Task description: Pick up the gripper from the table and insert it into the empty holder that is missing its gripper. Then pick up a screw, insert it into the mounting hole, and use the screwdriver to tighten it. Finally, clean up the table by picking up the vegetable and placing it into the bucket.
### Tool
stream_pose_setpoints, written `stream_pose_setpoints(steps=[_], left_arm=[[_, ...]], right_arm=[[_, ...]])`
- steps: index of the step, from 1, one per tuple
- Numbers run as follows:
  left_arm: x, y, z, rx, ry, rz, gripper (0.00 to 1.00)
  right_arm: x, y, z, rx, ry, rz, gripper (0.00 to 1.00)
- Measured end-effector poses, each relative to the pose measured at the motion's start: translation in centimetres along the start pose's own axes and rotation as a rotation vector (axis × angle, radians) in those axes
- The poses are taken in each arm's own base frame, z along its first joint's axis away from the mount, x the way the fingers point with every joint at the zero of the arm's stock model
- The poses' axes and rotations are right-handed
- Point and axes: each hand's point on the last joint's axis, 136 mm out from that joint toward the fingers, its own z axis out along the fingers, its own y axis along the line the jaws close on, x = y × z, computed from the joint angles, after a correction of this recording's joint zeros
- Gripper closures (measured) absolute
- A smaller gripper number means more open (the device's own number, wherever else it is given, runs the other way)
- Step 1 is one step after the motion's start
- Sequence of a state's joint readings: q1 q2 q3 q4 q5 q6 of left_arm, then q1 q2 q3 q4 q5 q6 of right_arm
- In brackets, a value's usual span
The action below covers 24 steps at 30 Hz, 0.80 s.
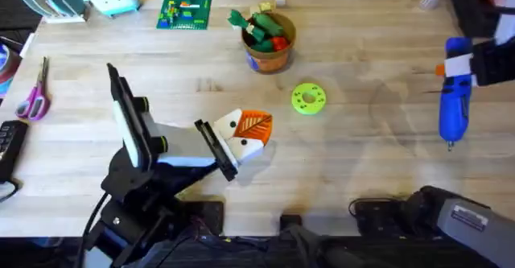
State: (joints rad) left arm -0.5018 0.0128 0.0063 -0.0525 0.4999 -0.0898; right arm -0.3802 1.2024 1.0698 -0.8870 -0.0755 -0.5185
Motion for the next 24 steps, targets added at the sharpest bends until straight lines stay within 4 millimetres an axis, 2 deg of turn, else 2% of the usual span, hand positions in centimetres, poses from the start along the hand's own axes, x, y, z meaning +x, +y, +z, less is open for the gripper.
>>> stream_pose_setpoints(steps=[2,8,13,18,20,24], left_arm=[[0.0,0.0,0.0,0.0,0.0,0.0,0.988],[0.0,0.0,0.0,0.0,0.0,0.0,0.988],[0.0,0.0,0.0,0.0,0.0,0.0,0.988],[0.0,0.0,0.0,0.0,0.0,0.0,0.988],[0.0,0.0,0.0,0.0,0.0,0.0,0.988],[0.0,0.0,0.0,0.0,0.0,0.0,0.988]], right_arm=[[-0.7,0.6,-1.5,-0.009,-0.07,0.017,0.978],[-4.7,3.2,-5.9,-0.083,-0.383,0.054,0.978],[-6.5,5.8,-8.0,-0.142,-0.614,0.092,0.978],[-8.5,10.4,-10.3,-0.3,-0.841,0.077,0.978],[-9.4,12.7,-12.1,-0.381,-0.924,0.041,0.978],[-10.7,18.2,-16.9,-0.574,-1.084,-0.089,0.978]])
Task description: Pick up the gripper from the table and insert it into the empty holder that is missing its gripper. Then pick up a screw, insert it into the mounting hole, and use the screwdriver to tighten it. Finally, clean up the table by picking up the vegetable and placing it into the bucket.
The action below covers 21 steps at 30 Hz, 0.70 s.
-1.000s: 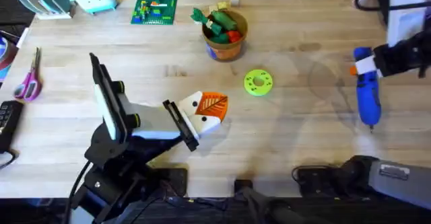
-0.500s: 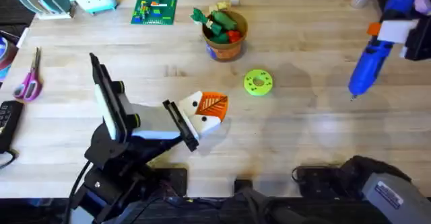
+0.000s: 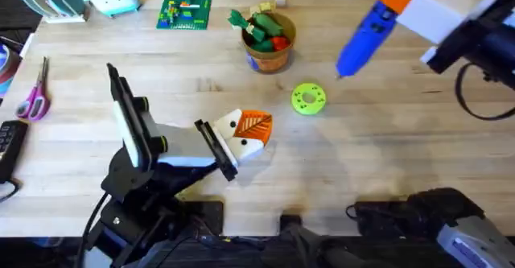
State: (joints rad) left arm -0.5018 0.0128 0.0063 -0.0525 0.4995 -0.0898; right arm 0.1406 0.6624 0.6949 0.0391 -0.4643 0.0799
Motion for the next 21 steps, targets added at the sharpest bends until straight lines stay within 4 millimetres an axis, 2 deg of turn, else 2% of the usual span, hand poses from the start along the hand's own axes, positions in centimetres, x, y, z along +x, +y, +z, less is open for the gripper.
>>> stream_pose_setpoints(steps=[3,7,15,21], left_arm=[[0.0,0.0,0.0,0.0,0.0,0.0,0.988],[0.0,0.0,0.0,0.0,0.0,0.0,0.988],[0.0,0.0,0.0,0.0,0.0,0.0,0.988],[0.0,0.0,0.0,0.0,0.0,0.0,0.988]], right_arm=[[-1.9,4.5,0.6,-0.16,-0.078,-0.024,0.978],[-3.2,9.0,1.0,-0.325,-0.139,-0.019,0.978],[-0.7,15.4,4.1,-0.54,0.001,0.076,0.978],[-2.3,18.9,5.3,-0.636,0.006,0.07,0.978]])
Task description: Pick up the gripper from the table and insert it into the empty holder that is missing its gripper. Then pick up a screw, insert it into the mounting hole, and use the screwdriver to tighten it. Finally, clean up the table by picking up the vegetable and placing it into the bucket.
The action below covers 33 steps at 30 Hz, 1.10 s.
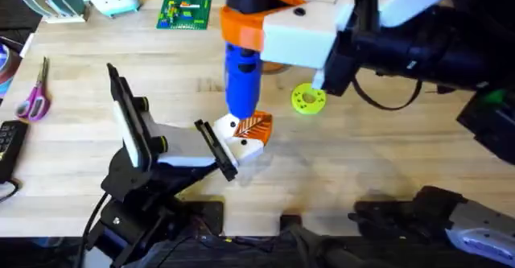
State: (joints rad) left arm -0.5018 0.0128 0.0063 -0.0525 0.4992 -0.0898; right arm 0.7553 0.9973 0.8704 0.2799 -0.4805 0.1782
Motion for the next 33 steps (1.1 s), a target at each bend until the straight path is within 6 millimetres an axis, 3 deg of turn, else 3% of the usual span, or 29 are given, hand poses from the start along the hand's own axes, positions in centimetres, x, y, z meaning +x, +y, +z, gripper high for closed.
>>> stream_pose_setpoints(steps=[5,13,33], left_arm=[[0.0,0.0,0.0,0.0,0.0,0.0,0.988],[0.0,0.0,0.0,0.0,0.0,0.0,0.988],[0.0,0.0,0.0,-0.002,0.0,0.0,0.988]], right_arm=[[-0.3,1.1,1.0,-0.043,-0.002,-0.017,0.978],[2.2,2.2,2.8,-0.096,0.055,-0.077,0.978],[1.9,2.5,2.9,-0.105,0.04,-0.164,0.978]])
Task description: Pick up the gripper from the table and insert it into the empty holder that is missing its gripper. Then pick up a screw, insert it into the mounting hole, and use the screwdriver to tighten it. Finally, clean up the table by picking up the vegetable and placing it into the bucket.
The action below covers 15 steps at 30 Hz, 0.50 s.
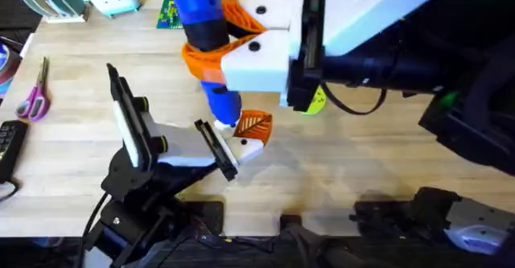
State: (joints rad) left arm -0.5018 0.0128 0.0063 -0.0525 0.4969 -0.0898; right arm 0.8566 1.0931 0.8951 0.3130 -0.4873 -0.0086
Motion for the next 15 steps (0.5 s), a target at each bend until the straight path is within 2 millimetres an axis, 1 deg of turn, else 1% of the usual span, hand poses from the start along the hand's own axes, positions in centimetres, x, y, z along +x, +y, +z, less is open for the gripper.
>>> stream_pose_setpoints(steps=[5,15], left_arm=[[0.01,0.0,0.0,0.0,0.0,0.0,0.988],[0.0,0.0,0.0,0.0,0.0,0.0,0.988]], right_arm=[[0.48,0.0,0.0,0.0,0.019,0.011,0.978],[0.66,-0.06,0.1,0.0,0.023,0.005,0.978]])
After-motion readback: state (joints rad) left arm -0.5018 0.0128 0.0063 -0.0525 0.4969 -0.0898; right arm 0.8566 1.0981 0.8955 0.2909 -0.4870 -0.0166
